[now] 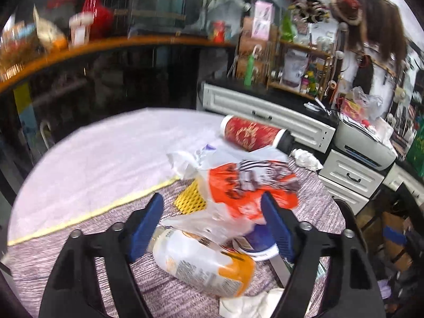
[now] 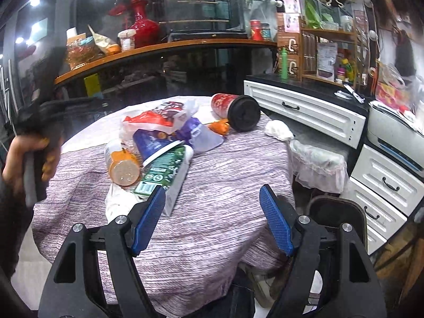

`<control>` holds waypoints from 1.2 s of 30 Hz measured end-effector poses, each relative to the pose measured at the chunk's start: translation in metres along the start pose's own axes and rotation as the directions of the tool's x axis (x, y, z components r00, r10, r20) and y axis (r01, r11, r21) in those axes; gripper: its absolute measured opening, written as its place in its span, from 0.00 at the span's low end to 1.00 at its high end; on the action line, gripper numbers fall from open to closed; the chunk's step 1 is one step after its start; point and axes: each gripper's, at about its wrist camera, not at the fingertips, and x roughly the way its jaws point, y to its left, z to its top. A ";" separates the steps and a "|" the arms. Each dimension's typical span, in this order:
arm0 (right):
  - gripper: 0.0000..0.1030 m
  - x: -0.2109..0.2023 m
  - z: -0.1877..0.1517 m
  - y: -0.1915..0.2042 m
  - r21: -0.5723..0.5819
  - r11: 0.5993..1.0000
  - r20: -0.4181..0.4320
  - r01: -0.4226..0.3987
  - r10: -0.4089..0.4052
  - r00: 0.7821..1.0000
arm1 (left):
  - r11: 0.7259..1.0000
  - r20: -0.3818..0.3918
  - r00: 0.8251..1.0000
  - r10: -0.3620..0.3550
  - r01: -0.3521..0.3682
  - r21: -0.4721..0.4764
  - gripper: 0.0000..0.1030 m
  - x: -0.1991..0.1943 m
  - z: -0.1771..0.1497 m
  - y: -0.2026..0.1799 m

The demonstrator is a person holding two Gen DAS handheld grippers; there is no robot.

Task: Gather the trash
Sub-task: 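Return to the table and grasp the white plastic bag with the left tool, then grasp the blue cup with the right tool while the left tool holds the bag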

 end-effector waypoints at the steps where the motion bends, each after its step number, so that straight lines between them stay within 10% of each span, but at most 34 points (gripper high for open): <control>1: 0.71 0.001 0.000 0.002 -0.003 1.000 -0.002 0.000 0.000 1.000 | 0.999 -0.014 1.000 -0.027 0.026 -0.021 0.66 0.007 0.003 0.007; 12: 0.71 0.011 -0.005 -0.001 -0.004 0.999 -0.025 0.049 -0.050 0.998 | 0.915 -0.151 0.919 -0.363 0.321 -0.244 0.43 0.065 0.000 0.037; 16: 0.71 0.019 -0.005 0.002 -0.006 0.999 -0.039 0.043 -0.043 0.998 | 0.901 -0.152 0.904 -0.399 0.356 -0.247 0.16 0.065 -0.001 0.036; 36: 0.71 0.085 0.045 0.063 -0.057 0.991 -0.069 -0.121 0.117 0.991 | 0.969 0.177 0.963 -0.205 0.225 -0.098 0.01 -0.020 0.049 0.023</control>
